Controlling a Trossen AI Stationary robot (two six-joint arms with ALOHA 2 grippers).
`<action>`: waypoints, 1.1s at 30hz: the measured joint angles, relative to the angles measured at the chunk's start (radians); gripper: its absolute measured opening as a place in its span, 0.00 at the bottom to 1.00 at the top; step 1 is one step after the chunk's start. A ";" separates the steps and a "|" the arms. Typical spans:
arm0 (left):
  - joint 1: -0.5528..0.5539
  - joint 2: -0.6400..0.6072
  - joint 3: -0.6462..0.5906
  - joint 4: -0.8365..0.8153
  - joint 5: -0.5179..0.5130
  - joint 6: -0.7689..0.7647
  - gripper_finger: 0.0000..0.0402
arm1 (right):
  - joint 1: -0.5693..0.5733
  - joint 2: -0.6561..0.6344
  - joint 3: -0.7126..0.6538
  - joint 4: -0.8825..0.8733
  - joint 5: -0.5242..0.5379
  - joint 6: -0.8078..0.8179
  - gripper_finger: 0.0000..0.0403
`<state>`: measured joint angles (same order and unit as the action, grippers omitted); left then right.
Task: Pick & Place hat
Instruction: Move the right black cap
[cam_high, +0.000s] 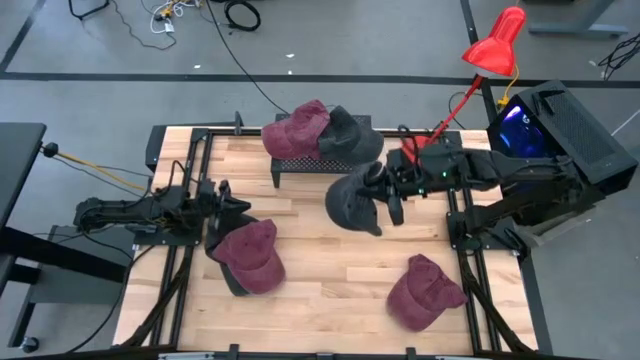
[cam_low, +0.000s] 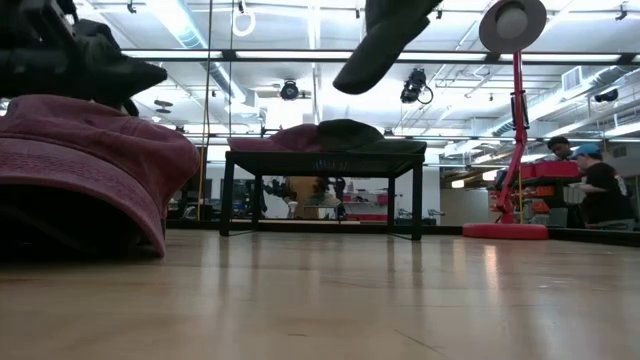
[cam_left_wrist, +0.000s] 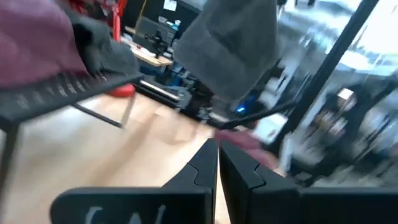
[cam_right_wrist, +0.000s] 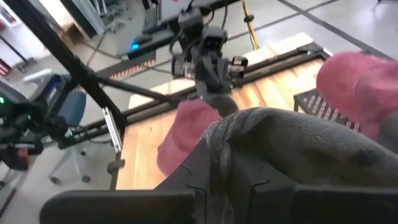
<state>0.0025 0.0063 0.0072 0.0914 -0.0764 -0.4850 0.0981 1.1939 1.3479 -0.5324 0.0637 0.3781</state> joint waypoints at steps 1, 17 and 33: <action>0.000 0.000 0.000 0.011 0.001 -0.034 0.05 | 0.024 0.000 0.000 -0.011 0.023 0.006 0.07; 0.000 0.000 0.000 0.086 -0.020 -0.300 0.05 | 0.347 0.014 0.000 -0.012 0.347 0.157 0.07; 0.000 0.000 0.000 0.088 0.052 -0.319 0.05 | 0.505 0.206 0.000 0.142 0.666 0.331 0.07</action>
<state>0.0025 0.0063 0.0074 0.1792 -0.0246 -0.8036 0.6030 1.4002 1.3479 -0.3901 0.7297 0.7090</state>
